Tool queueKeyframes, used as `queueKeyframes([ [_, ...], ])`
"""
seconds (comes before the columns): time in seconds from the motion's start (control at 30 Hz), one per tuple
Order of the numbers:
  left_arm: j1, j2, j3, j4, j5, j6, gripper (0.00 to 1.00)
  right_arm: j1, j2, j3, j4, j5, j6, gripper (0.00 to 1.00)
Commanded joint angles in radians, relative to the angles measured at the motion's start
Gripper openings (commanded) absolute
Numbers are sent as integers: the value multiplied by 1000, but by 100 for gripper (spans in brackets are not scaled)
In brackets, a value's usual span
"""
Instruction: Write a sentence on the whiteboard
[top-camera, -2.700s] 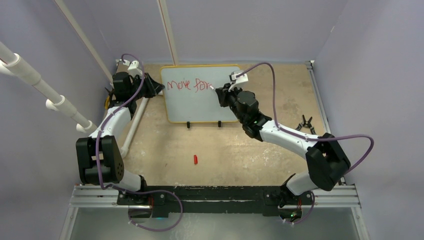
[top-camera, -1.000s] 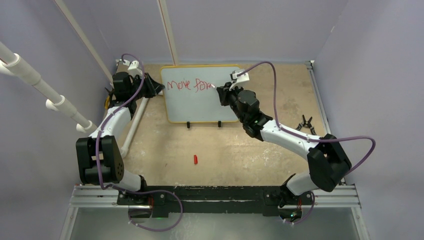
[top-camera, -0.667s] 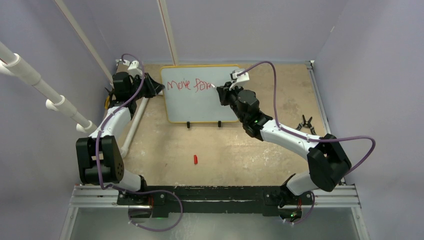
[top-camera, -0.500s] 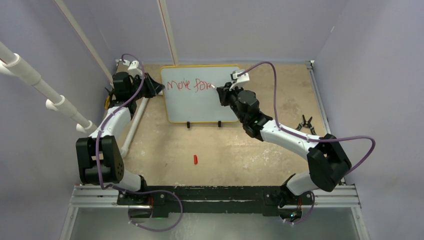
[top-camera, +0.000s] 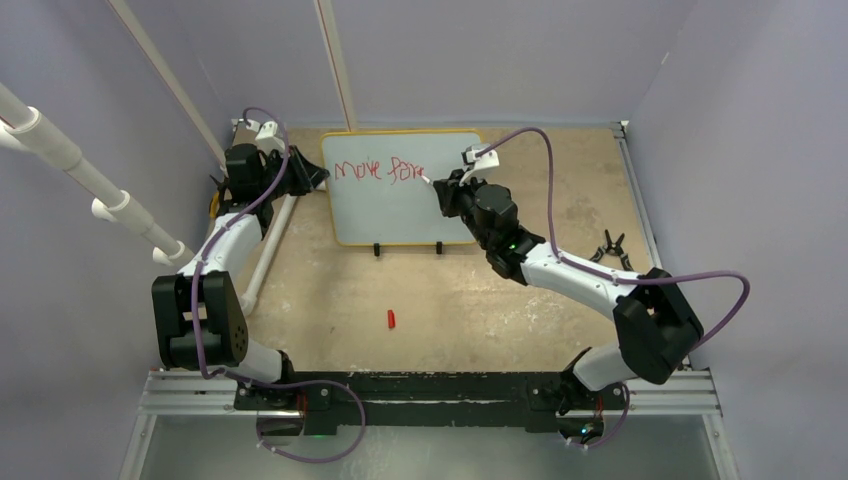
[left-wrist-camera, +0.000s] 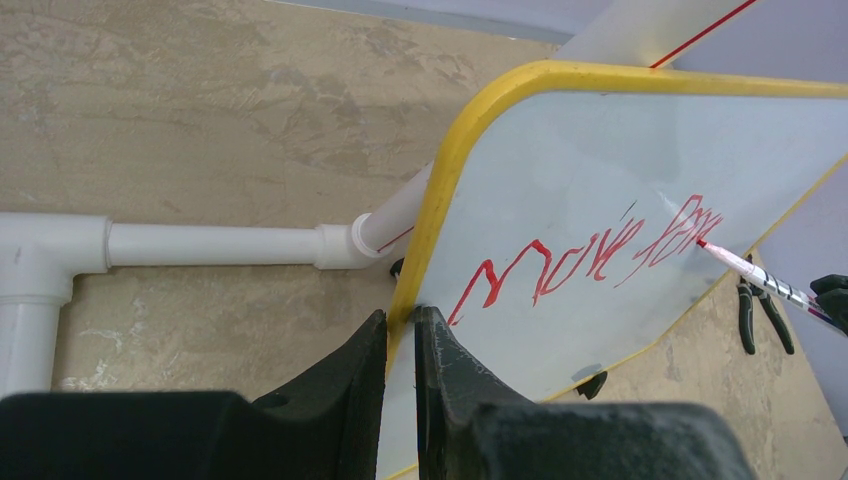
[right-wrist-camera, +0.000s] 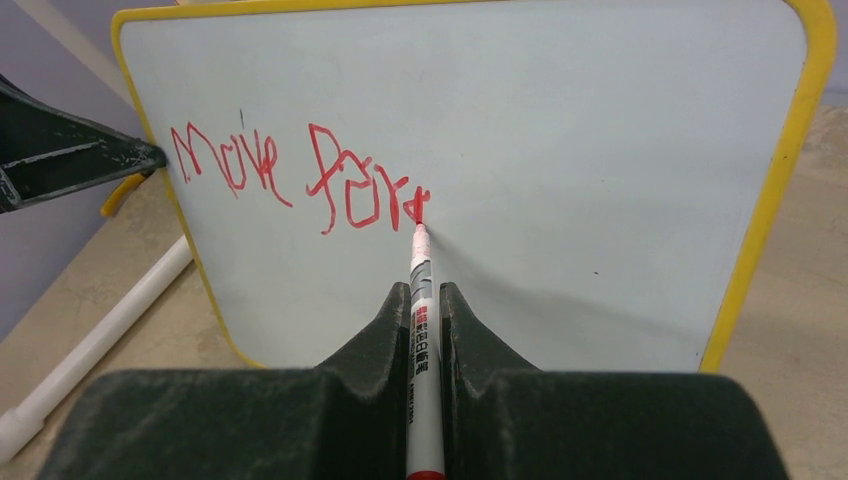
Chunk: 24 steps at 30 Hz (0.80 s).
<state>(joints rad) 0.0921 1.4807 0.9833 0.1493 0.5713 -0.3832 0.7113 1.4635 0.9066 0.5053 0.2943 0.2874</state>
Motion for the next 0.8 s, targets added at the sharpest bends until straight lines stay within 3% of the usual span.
queueKeyframes([
  [0.0, -1, -28, -1, 30, 15, -2, 15, -9, -28, 5, -39, 43, -9, 0],
  [0.77, 0, -29, 2, 31, 19, -4, 15, -11, -34, 76, -18, 96, -61, 0],
])
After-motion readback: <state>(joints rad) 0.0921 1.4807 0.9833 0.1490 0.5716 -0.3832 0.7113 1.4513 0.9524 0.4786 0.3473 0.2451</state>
